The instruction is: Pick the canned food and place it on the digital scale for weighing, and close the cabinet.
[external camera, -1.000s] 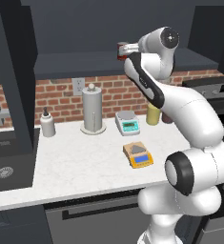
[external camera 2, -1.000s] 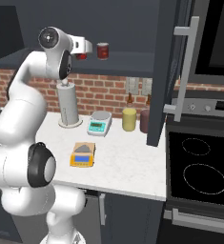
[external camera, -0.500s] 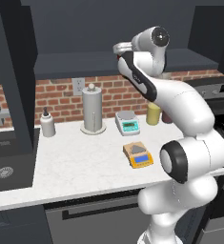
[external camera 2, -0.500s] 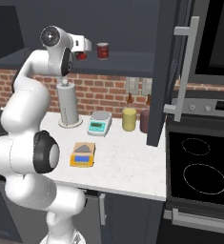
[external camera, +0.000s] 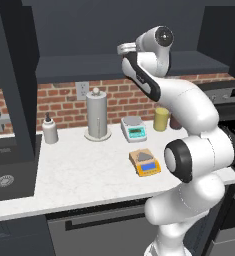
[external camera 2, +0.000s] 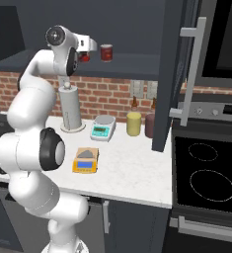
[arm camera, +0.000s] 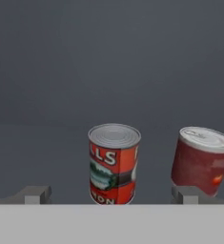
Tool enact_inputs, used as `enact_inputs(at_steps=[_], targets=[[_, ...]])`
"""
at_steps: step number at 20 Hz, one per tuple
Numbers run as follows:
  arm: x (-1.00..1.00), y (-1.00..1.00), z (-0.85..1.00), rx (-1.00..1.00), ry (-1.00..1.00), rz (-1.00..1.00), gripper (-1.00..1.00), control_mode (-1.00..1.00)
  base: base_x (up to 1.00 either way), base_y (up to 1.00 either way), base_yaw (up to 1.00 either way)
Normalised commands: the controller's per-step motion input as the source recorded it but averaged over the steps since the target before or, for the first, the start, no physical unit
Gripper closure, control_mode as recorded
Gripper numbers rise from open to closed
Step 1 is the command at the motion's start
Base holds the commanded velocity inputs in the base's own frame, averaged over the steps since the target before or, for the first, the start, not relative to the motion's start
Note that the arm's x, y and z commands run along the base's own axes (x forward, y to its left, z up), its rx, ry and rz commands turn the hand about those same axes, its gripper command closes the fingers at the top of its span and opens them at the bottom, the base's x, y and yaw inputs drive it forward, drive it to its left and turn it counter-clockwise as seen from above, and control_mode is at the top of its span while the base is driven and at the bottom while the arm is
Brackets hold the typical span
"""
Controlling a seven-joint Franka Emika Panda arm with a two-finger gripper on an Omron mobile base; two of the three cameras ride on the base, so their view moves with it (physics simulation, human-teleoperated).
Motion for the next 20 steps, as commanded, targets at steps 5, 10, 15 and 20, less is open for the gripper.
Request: enact_inputs(at_steps=[5, 10, 15, 20], targets=[[0.00, -0.09, -0.02, 0.00, 0.02, 0.00, -1.00, -1.00, 0.00, 0.00, 0.00], [0.00, 0.00, -0.11, 0.00, 0.02, 0.00, -1.00, -1.00, 0.00, 0.00, 0.00], [0.11, 0.00, -0.05, 0.00, 0.00, 0.00, -1.00, -1.00, 0.00, 0.00, 0.00], [0.27, 0.00, 0.00, 0.00, 0.00, 0.00, -1.00, -1.00, 0.00, 0.00, 0.00]])
